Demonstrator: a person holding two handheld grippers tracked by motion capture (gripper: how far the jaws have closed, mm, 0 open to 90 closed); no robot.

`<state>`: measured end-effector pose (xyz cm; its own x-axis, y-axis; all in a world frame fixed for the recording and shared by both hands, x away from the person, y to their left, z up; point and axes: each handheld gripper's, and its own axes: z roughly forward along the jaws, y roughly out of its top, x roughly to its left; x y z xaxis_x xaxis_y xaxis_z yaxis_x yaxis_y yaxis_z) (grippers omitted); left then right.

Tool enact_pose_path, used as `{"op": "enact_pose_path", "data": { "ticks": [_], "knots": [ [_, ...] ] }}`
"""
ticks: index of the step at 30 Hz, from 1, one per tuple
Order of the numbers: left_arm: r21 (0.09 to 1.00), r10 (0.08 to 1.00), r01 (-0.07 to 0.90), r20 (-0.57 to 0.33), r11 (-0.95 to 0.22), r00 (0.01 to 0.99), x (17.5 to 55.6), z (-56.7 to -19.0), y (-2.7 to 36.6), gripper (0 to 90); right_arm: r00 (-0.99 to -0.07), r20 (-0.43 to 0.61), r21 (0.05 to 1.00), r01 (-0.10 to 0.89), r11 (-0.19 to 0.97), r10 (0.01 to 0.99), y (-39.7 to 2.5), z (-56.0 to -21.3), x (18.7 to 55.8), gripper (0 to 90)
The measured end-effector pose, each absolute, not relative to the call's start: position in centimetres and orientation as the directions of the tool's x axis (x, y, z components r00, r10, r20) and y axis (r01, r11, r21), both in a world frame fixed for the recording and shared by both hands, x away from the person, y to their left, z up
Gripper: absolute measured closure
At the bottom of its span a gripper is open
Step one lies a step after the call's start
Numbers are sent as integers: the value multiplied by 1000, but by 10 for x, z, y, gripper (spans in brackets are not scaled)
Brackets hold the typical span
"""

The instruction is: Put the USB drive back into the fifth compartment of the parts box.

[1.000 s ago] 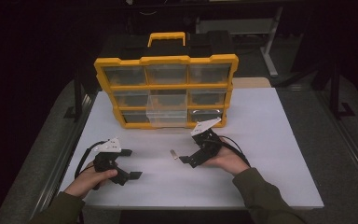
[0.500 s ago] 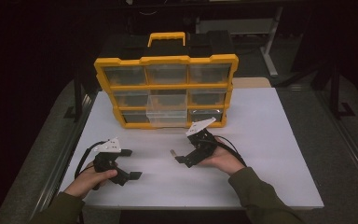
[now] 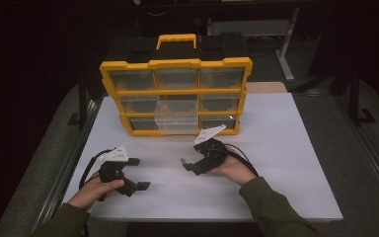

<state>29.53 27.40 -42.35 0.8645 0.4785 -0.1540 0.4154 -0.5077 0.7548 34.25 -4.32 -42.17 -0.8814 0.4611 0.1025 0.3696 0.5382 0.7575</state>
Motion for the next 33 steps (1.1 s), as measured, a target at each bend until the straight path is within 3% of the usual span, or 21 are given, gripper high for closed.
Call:
{"op": "enact_pose_path", "data": {
  "ticks": [33],
  "knots": [
    [751, 478, 416, -154, -512, 865, 296, -425, 274, 0, -872, 101, 731, 391, 560, 479, -22, -444, 349, 525]
  ]
}}
